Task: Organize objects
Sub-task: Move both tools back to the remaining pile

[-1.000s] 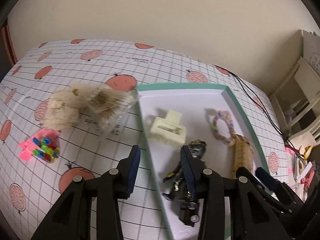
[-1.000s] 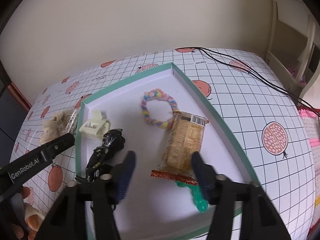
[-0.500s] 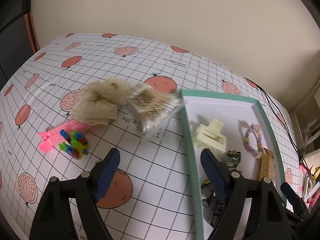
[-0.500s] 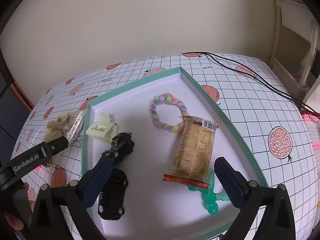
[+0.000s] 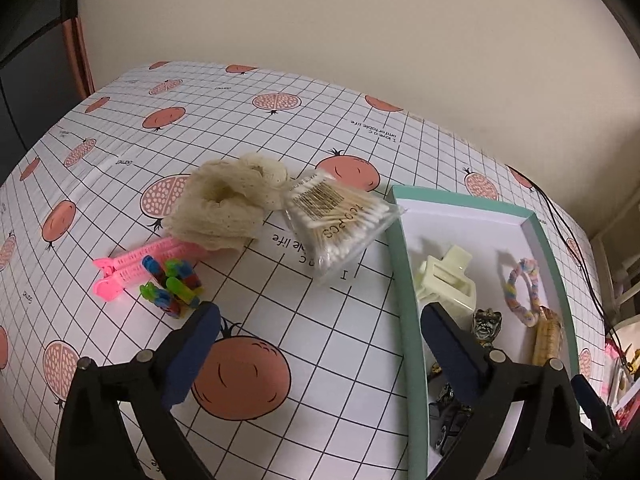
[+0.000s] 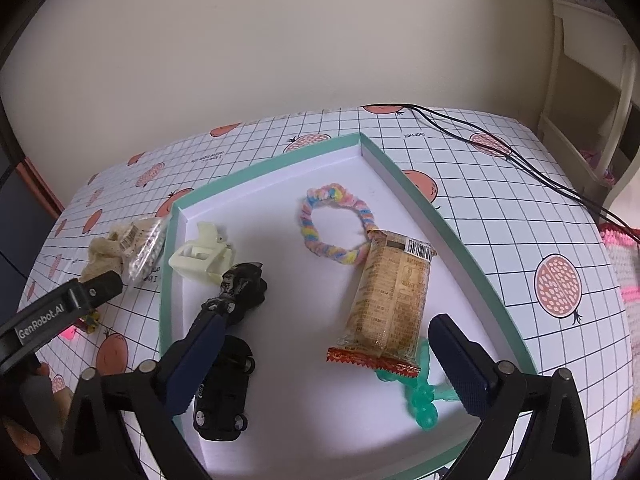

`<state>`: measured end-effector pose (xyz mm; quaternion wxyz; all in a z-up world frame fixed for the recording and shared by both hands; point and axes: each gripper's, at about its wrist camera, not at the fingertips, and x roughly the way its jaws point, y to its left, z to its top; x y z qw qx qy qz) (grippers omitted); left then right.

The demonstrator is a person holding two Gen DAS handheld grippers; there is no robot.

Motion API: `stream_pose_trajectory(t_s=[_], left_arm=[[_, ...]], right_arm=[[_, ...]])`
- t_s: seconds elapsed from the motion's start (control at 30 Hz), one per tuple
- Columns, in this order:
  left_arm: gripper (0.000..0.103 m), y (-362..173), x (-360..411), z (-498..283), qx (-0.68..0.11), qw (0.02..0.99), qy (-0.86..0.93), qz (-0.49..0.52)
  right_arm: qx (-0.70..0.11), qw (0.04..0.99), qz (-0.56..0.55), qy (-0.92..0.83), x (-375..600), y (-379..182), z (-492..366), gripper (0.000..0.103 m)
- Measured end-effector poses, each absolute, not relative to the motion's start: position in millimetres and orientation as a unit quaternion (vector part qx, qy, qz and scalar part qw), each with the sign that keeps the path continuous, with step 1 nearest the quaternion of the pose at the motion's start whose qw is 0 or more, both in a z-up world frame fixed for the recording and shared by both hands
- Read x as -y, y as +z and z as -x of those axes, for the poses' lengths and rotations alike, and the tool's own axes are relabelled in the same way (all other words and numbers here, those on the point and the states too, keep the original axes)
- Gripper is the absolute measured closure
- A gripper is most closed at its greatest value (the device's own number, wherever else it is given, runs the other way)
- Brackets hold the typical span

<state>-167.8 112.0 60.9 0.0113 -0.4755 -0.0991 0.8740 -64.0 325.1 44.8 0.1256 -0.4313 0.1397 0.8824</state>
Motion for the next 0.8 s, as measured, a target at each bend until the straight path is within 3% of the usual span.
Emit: stream_pose_trajectory(t_s=[0.43,0.8], left_arm=[[0.003,68.0,-99.0,167.7,0.113,0.026,0.872,0.475],[0.003,88.0,-56.2,169.8,0.135,0.04,0.874,0.466]], right_arm=[[-0.138,0.136,0.414,0.89,-319.8,57.3,68.9,0.0],[-0.158,0.091,0.38,0.907,-283.6,96.3,85.5,0.0]])
